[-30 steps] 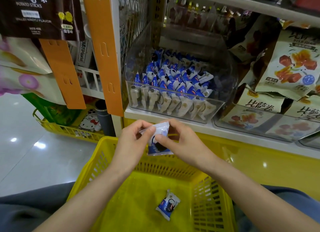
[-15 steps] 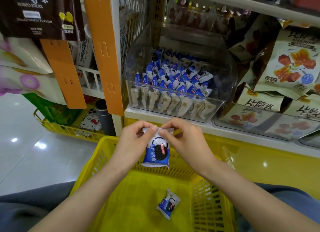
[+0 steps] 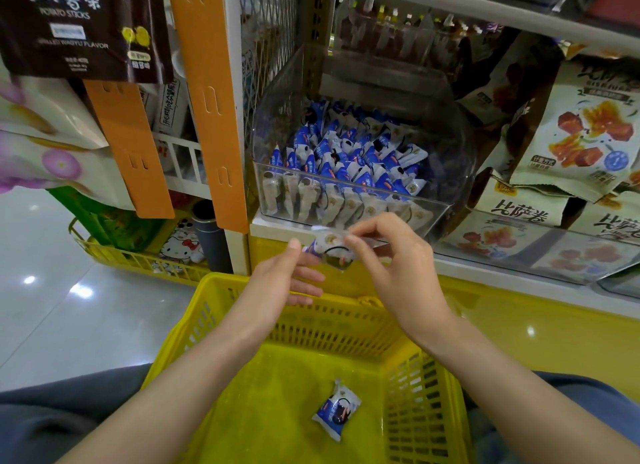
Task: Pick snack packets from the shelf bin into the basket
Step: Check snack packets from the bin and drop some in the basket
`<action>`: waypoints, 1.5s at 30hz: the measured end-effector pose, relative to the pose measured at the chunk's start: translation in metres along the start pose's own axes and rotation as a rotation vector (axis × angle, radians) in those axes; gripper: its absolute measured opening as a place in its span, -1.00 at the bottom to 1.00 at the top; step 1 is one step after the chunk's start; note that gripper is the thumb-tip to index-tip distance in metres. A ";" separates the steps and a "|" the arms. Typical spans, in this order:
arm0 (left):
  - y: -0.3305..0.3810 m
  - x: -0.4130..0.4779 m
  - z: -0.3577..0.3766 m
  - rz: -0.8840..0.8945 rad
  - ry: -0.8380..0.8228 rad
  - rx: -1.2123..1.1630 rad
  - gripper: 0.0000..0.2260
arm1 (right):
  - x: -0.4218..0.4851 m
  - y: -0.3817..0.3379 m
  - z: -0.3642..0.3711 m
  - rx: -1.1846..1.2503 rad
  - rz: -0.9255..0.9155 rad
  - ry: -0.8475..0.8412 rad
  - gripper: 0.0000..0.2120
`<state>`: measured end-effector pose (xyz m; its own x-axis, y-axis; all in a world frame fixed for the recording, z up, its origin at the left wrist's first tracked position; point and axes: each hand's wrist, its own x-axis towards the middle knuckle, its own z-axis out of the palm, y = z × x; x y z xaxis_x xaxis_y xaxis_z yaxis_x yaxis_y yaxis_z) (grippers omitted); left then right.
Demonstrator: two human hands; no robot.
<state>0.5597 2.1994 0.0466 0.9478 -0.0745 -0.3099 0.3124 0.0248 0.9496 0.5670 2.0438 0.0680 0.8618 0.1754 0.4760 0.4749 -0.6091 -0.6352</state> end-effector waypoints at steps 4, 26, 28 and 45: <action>0.001 0.001 -0.006 -0.052 -0.019 -0.214 -0.63 | -0.006 -0.001 0.006 -0.135 -0.156 -0.175 -0.93; -0.007 -0.005 -0.002 0.486 0.177 0.392 -0.78 | -0.003 -0.016 0.019 0.839 0.696 -0.220 -0.90; -0.008 -0.004 -0.003 0.478 0.173 0.384 -0.78 | -0.003 -0.016 0.019 0.829 0.675 -0.234 -0.90; -0.013 -0.006 -0.013 0.623 0.220 0.707 -0.86 | -0.017 -0.008 0.032 0.604 0.434 -0.256 -0.68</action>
<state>0.5503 2.2124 0.0355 0.9438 -0.0612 0.3249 -0.2921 -0.6143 0.7330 0.5541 2.0700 0.0451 0.9718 0.2356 0.0009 0.0376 -0.1510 -0.9878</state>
